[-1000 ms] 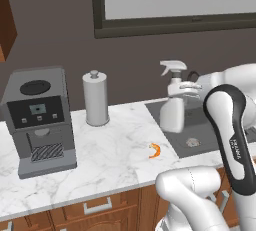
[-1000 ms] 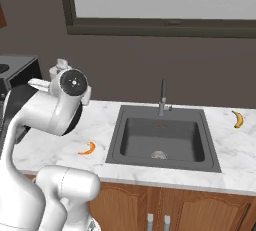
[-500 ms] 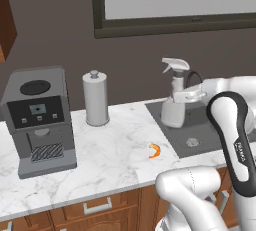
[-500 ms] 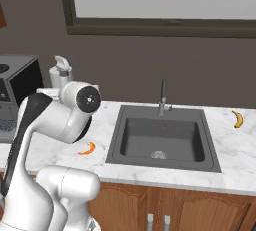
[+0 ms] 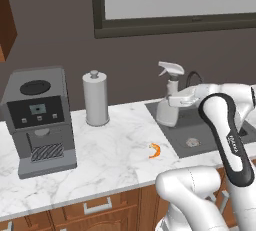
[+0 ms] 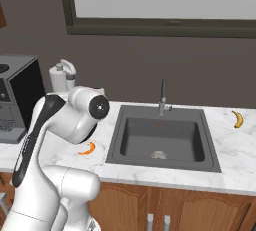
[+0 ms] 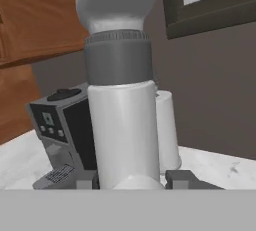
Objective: Open the cabinet. Pick the spray and place it next to the sink. Then close the cabinet.
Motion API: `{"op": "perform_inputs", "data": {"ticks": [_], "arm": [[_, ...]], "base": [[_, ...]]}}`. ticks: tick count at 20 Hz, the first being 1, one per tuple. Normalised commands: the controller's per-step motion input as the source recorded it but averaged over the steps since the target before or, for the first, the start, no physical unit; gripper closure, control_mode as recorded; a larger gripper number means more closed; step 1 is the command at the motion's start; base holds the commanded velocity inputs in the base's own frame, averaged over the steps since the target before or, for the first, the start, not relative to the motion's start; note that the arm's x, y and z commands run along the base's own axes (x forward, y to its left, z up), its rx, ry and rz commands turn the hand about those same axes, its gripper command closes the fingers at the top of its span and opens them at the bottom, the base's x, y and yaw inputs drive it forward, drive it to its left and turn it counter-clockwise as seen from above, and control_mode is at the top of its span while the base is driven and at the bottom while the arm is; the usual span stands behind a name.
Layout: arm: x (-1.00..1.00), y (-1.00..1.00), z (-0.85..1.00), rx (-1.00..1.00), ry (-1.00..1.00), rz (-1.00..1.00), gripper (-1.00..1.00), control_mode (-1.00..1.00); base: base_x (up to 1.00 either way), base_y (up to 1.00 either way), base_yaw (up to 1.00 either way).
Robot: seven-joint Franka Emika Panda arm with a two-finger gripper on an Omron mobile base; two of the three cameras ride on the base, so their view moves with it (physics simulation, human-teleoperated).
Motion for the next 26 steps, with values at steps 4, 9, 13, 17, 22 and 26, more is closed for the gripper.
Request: {"op": "perform_inputs", "data": {"ticks": [4, 9, 13, 17, 22, 26], "arm": [[0.22, -0.04, -0.20, 0.00, 0.00, 0.11, 1.00, -1.00], [0.05, -0.04, -0.31, -0.01, -0.08, 0.19, 1.00, -1.00], [0.10, 0.00, -0.29, 0.00, -0.14, 0.13, 1.00, -1.00], [0.20, 0.00, -0.22, 0.00, -0.10, 0.05, 1.00, -1.00], [0.37, 0.00, -0.19, 0.00, -0.04, 0.00, 1.00, -1.00], [0.37, -0.01, -0.16, 0.00, 0.01, 0.00, 1.00, -1.00]], "base": [[0.00, 0.00, 0.00], [0.00, 0.00, 0.00], [0.00, 0.00, 0.00], [0.00, 0.00, 0.00], [0.00, 0.00, 0.00], [0.00, 0.00, 0.00]]}}
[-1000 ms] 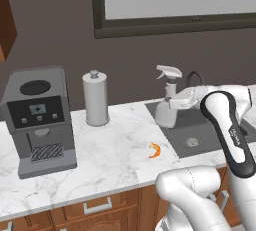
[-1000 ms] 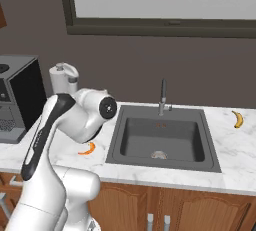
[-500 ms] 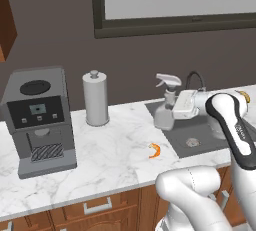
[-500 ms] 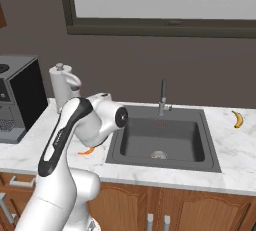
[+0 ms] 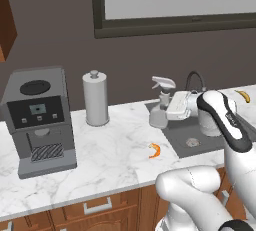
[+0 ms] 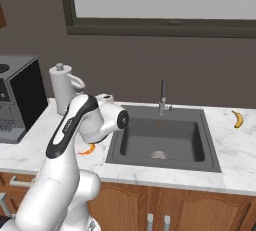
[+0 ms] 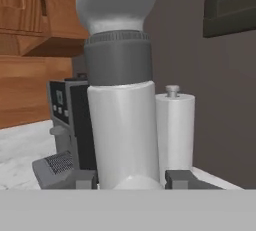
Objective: Open the cabinet. Pick the spray and place it next to the sink. Then close the cabinet.
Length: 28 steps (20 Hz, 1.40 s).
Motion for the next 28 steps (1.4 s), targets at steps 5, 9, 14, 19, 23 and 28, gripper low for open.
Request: {"op": "perform_inputs", "data": {"ticks": [5, 9, 14, 19, 23, 28], "arm": [[0.26, -0.02, -0.19, 0.00, 0.03, 0.00, 1.00, -1.00], [0.13, -0.10, -0.24, -0.01, 0.03, 0.00, 1.00, -1.00], [0.03, -0.12, -0.28, -0.02, 0.00, 0.00, 1.00, -1.00], [0.04, -0.08, -0.26, -0.02, 0.00, 0.00, 1.00, -1.00], [0.11, -0.05, -0.27, 0.00, 0.02, 0.00, 1.00, -1.00], [0.16, -0.02, -0.28, 0.00, 0.06, 0.02, 1.00, -1.00]], "base": [[0.00, 0.00, 0.00], [0.00, 0.00, 0.00], [0.00, 0.00, 0.00], [0.00, 0.00, 0.00], [0.00, 0.00, 0.00], [0.00, 0.00, 0.00]]}}
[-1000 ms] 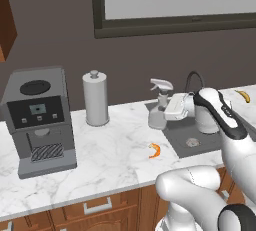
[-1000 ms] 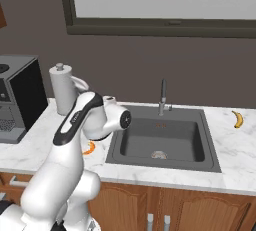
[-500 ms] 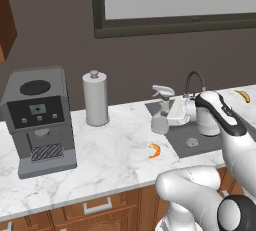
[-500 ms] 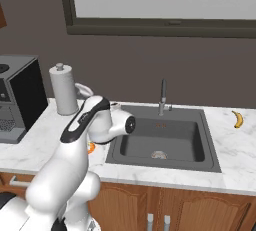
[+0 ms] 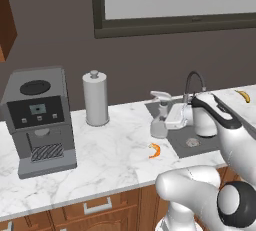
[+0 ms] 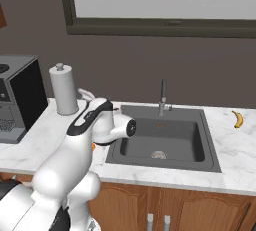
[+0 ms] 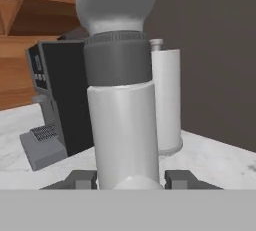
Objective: Open the cabinet. Pick the spray and place it next to the sink. Then close the cabinet.
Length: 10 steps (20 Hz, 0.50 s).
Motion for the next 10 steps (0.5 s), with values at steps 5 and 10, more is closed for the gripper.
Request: {"op": "perform_inputs", "data": {"ticks": [5, 10], "arm": [[0.17, 0.00, -0.31, -0.04, 0.03, 0.01, 1.00, -1.00], [0.19, 0.00, -0.24, -0.07, -0.01, 0.03, 1.00, -1.00]], "base": [[0.00, 0.00, 0.00], [0.00, 0.00, 0.00]]}}
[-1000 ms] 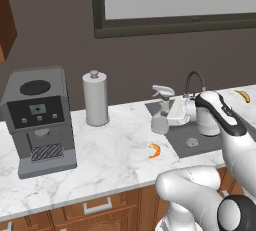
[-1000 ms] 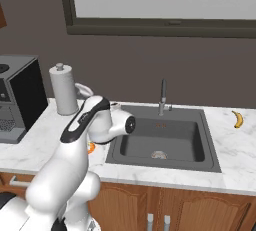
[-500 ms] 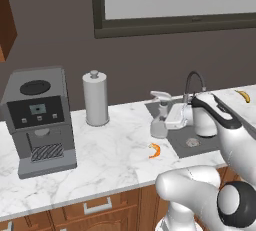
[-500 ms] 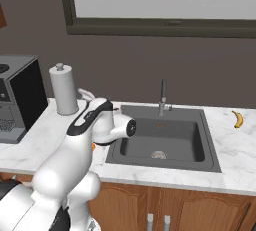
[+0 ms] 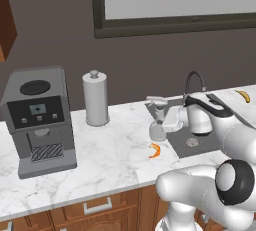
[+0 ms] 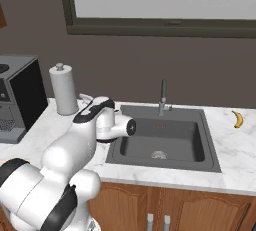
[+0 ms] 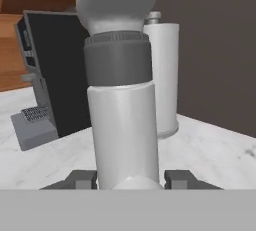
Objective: Open the cabinet. Pick the spray and place it next to the sink. Then close the cabinet.
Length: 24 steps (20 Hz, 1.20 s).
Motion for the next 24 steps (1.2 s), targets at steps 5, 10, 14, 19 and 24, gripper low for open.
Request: {"op": "perform_inputs", "data": {"ticks": [5, 10, 14, 19, 24], "arm": [[0.07, 0.00, -0.20, -0.03, -0.10, 0.03, 1.00, -1.00], [0.10, 0.00, -0.15, 0.00, -0.04, 0.02, 1.00, -1.00], [0.20, 0.00, -0.12, 0.01, 0.00, 0.00, 1.00, -1.00], [0.24, 0.00, -0.07, 0.03, 0.00, 0.00, 1.00, -1.00], [0.14, 0.00, -0.12, 0.03, 0.01, 0.00, 1.00, -1.00]], "base": [[0.00, 0.00, 0.00], [0.00, 0.00, 0.00], [0.00, 0.00, 0.00], [0.00, 0.00, 0.00], [0.00, 0.00, 0.00]]}}
